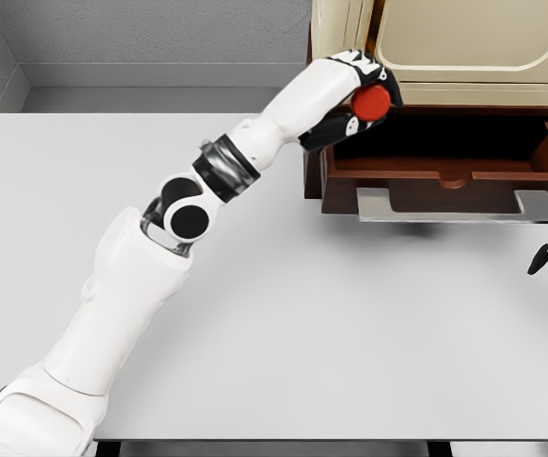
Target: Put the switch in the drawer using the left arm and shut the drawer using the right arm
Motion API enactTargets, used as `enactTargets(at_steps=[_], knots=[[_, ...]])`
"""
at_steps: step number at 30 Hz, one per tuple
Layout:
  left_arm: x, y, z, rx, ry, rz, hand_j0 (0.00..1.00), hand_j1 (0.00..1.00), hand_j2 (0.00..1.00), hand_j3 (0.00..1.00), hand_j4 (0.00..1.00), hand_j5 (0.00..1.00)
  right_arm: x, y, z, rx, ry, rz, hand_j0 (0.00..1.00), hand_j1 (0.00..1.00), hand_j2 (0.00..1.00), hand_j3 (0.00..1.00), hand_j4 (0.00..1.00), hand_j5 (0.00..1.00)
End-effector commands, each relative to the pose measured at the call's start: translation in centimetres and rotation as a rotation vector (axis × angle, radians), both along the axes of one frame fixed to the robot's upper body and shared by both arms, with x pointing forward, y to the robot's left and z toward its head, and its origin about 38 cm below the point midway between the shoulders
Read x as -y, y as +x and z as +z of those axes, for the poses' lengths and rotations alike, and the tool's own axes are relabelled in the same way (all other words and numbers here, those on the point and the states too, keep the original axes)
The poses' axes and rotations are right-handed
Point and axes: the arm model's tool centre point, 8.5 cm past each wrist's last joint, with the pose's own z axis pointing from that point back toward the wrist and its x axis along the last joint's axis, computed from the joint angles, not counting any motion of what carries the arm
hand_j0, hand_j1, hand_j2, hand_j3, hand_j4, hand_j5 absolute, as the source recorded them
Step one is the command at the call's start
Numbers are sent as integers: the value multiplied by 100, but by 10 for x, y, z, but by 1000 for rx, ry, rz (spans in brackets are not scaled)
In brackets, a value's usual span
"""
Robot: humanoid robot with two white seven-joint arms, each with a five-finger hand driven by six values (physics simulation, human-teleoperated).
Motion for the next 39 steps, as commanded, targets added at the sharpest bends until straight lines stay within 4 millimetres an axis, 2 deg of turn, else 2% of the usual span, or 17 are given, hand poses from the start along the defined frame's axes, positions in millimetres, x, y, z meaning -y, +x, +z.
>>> enactTargets(at_steps=[1, 15, 23, 24, 27, 28, 39], knots=[[5, 2, -6, -16, 10, -1, 35, 35, 35, 35, 35, 35, 0, 0, 1, -1, 5, -3, 56, 56, 56, 56, 56, 56], [22, 4, -7, 18, 94, -19, 35, 35, 35, 35, 35, 35, 0, 1, 5, 12, 6, -3, 56, 56, 56, 56, 56, 56], [21, 7, -9, 11, 102, -12, 37, 37, 37, 37, 37, 37, 1, 2, 11, 22, 40, -7, 56, 56, 56, 56, 56, 56], [21, 8, -8, 13, 102, -12, 39, 39, 39, 39, 39, 39, 1, 2, 11, 21, 40, -6, 56, 56, 56, 56, 56, 56], [21, 8, -7, 14, 101, -10, 65, 65, 65, 65, 65, 65, 1, 2, 10, 16, 40, -6, 56, 56, 56, 56, 56, 56], [21, 8, -7, 13, 100, -11, 69, 69, 69, 69, 69, 69, 0, 2, 10, 16, 40, -5, 56, 56, 56, 56, 56, 56], [22, 8, -7, 17, 103, -15, 71, 71, 71, 71, 71, 71, 1, 2, 9, 15, 41, -6, 56, 56, 56, 56, 56, 56]])
